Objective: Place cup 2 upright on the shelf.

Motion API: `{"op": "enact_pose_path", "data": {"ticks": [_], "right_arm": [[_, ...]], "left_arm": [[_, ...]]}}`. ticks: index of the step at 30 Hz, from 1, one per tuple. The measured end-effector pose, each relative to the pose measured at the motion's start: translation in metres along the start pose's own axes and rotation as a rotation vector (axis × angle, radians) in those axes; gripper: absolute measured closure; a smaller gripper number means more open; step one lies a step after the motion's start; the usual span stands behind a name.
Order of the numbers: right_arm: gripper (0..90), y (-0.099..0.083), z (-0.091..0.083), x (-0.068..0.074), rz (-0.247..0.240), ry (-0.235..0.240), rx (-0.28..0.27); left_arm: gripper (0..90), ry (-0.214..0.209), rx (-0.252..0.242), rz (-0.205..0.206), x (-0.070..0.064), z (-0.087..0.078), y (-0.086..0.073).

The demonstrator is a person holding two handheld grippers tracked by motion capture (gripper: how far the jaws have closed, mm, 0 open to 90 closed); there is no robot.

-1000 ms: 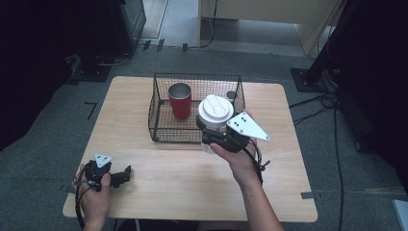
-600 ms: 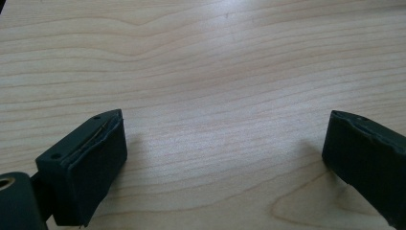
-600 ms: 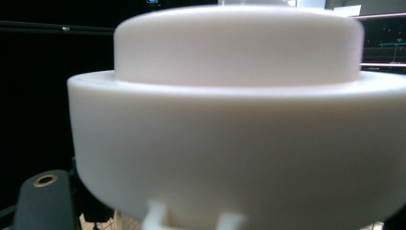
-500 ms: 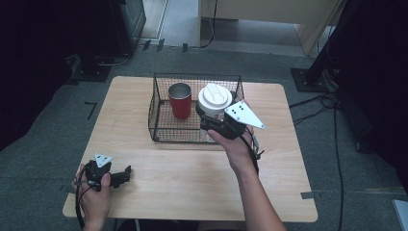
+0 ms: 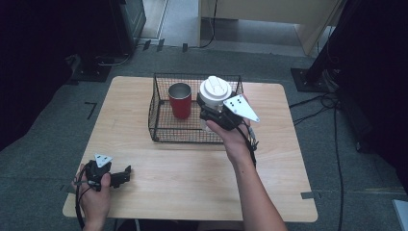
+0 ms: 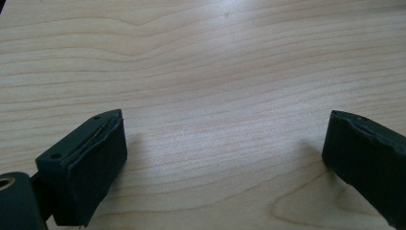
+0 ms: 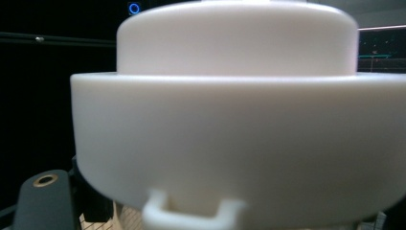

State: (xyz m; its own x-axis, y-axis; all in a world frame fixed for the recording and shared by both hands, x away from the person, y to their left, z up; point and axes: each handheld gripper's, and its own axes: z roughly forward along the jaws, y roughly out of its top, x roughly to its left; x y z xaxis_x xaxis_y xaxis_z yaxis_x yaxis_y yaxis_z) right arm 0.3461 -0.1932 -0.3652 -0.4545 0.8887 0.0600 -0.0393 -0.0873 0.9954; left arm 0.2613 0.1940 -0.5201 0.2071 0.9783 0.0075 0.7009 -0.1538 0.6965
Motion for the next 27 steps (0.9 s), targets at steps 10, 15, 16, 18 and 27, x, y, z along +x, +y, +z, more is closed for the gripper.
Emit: {"op": "enact_pose_path", "data": {"ticks": [10,15,16,18,27], "right_arm": [[15.7,-0.008,0.017,-0.012,0.005,-0.022,-0.019],[15.7,-0.017,0.026,-0.019,0.013,-0.055,-0.059],[15.7,-0.018,0.028,-0.019,0.02,-0.058,-0.059],[15.7,-0.022,0.031,-0.021,0.035,-0.064,-0.055],[15.7,-0.033,0.043,-0.029,0.052,-0.09,-0.038]], "left_arm": [[2.2,-0.001,0.001,0.001,0.0,0.0,0.0],[2.2,0.0,0.0,0.0,0.0,0.0,0.0],[2.2,0.0,0.0,0.0,0.0,0.0,0.0],[2.2,-0.001,0.001,0.0,0.0,0.0,0.0],[2.2,0.0,0.0,-0.001,0.0,0.0,0.0]]}}
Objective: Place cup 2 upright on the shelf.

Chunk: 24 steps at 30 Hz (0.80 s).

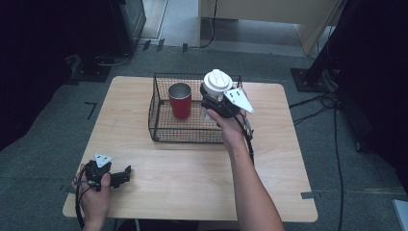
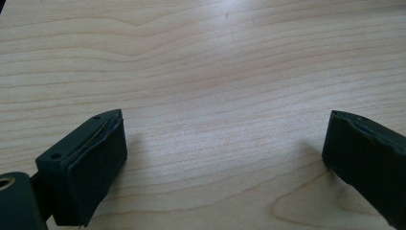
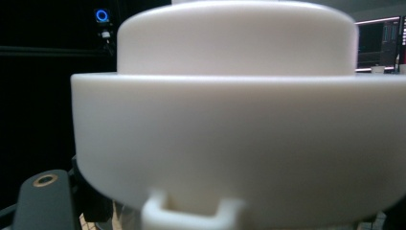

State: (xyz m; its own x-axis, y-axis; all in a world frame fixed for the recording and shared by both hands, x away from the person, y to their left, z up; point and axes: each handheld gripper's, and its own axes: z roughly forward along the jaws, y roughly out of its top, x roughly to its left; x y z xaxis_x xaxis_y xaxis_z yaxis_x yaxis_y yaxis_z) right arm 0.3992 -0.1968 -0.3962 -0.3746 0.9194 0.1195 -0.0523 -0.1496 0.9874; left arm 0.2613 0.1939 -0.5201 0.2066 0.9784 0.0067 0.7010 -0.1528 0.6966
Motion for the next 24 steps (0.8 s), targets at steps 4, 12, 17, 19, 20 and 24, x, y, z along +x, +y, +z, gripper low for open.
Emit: {"op": "enact_pose_path", "data": {"ticks": [4,12,17,19,20,24], "right_arm": [[15.7,-0.006,0.004,-0.003,0.003,-0.012,0.015],[15.7,-0.014,0.011,-0.007,-0.005,-0.04,0.032],[15.7,-0.021,0.017,-0.011,-0.003,-0.05,0.056],[15.7,-0.022,0.021,-0.012,-0.01,-0.053,0.065],[15.7,-0.023,0.023,-0.013,-0.015,-0.054,0.071],[15.7,-0.023,0.034,-0.016,-0.016,-0.059,0.09]], "left_arm": [[2.2,0.0,0.001,0.001,0.0,0.0,0.0],[2.2,0.0,0.001,0.001,0.0,0.0,0.0],[2.2,0.0,0.001,0.001,0.0,0.0,0.0],[2.2,0.0,0.001,0.001,0.0,0.0,0.0],[2.2,0.0,0.001,0.001,0.0,0.0,0.0],[2.2,0.0,0.001,0.001,0.0,0.0,0.0]]}}
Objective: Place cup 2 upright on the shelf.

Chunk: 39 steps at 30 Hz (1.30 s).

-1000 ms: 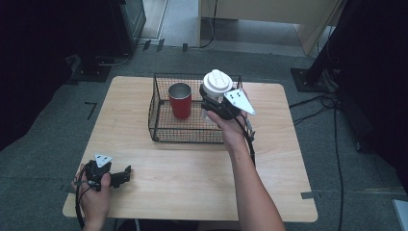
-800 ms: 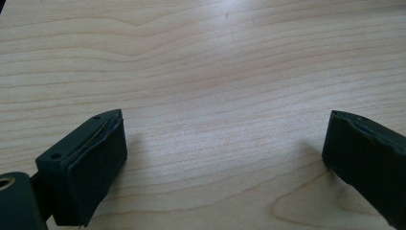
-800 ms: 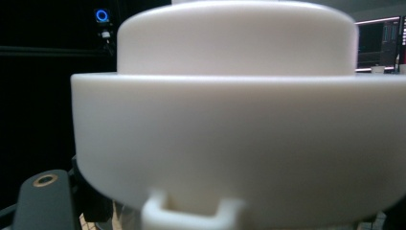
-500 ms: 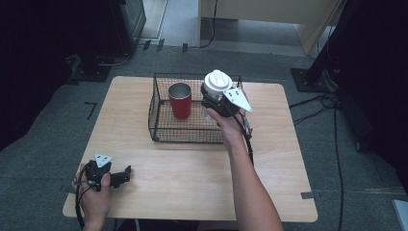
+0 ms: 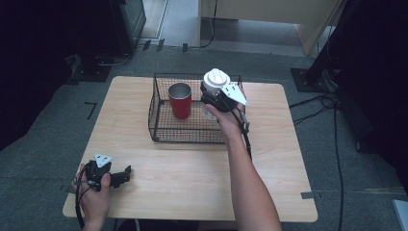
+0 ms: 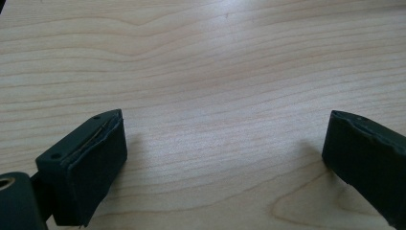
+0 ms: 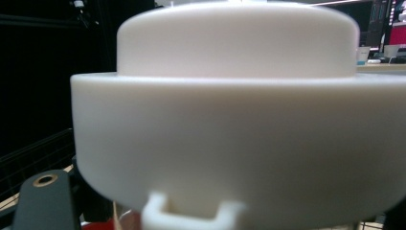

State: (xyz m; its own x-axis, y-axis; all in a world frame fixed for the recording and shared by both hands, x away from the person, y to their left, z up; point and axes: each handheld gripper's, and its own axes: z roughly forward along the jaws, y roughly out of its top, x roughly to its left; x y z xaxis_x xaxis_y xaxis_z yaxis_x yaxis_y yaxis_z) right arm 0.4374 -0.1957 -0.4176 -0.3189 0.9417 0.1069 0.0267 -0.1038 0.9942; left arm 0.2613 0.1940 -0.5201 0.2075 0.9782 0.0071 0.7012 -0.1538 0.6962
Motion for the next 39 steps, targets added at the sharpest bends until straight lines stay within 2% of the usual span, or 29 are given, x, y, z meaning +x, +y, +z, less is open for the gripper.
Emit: {"op": "enact_pose_path", "data": {"ticks": [4,7,15,21,27,39], "right_arm": [[15.7,-0.004,0.009,-0.003,-0.01,-0.007,0.023],[15.7,-0.009,0.013,-0.005,0.003,-0.004,0.036],[15.7,-0.022,0.019,-0.01,-0.023,-0.006,0.095],[15.7,-0.025,0.021,-0.009,-0.028,-0.002,0.132],[15.6,-0.027,0.022,-0.008,-0.037,0.022,0.167],[15.6,-0.03,0.025,-0.008,-0.051,0.027,0.232]], "left_arm": [[2.2,0.0,0.001,0.0,0.0,0.0,0.0],[2.2,0.0,0.001,0.0,0.0,0.0,0.0],[2.2,0.0,0.002,0.002,0.0,0.0,0.0],[2.2,0.0,0.001,0.001,0.0,0.0,0.0],[2.2,0.0,0.001,0.001,0.0,0.0,0.0],[2.2,0.0,0.001,0.001,0.0,0.0,0.0]]}}
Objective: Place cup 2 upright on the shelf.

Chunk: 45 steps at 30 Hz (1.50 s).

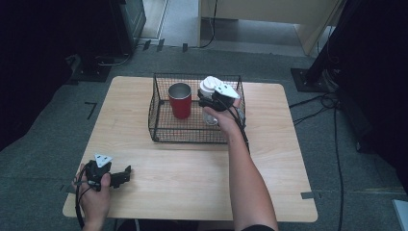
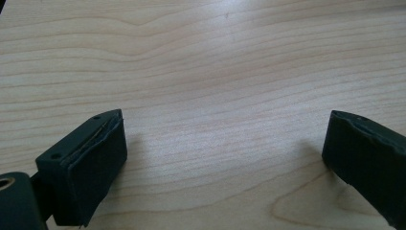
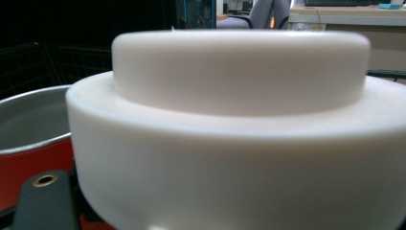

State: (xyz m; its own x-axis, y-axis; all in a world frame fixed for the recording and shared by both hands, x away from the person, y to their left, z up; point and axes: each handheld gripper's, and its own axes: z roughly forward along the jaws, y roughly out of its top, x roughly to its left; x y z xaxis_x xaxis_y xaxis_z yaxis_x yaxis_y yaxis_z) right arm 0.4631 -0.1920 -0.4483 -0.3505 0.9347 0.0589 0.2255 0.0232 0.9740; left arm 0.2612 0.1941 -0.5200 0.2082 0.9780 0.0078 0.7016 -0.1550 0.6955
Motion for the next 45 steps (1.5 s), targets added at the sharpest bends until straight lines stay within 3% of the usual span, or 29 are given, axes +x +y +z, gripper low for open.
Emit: {"op": "enact_pose_path", "data": {"ticks": [11,15,33,36,39,45], "right_arm": [[15.2,0.001,0.0,0.003,-0.009,-0.007,0.02],[6.6,0.003,-0.001,0.007,-0.01,-0.018,0.028],[0.0,0.015,-0.014,0.004,-0.038,0.034,-0.042],[0.0,0.016,-0.016,0.003,-0.036,0.034,-0.051],[0.0,0.018,-0.017,0.002,-0.046,-0.001,-0.055],[0.0,0.022,-0.023,0.001,-0.036,0.014,-0.076]], "left_arm": [[2.2,0.0,0.0,0.0,0.0,0.0,0.0],[2.2,0.0,0.0,0.0,0.0,0.0,0.0],[2.2,0.0,0.0,0.0,0.0,0.0,0.0],[2.2,0.0,0.0,0.0,0.0,0.0,0.0],[2.2,0.0,0.0,0.0,0.0,0.0,0.0],[2.2,0.0,0.001,0.0,0.0,0.0,0.0]]}}
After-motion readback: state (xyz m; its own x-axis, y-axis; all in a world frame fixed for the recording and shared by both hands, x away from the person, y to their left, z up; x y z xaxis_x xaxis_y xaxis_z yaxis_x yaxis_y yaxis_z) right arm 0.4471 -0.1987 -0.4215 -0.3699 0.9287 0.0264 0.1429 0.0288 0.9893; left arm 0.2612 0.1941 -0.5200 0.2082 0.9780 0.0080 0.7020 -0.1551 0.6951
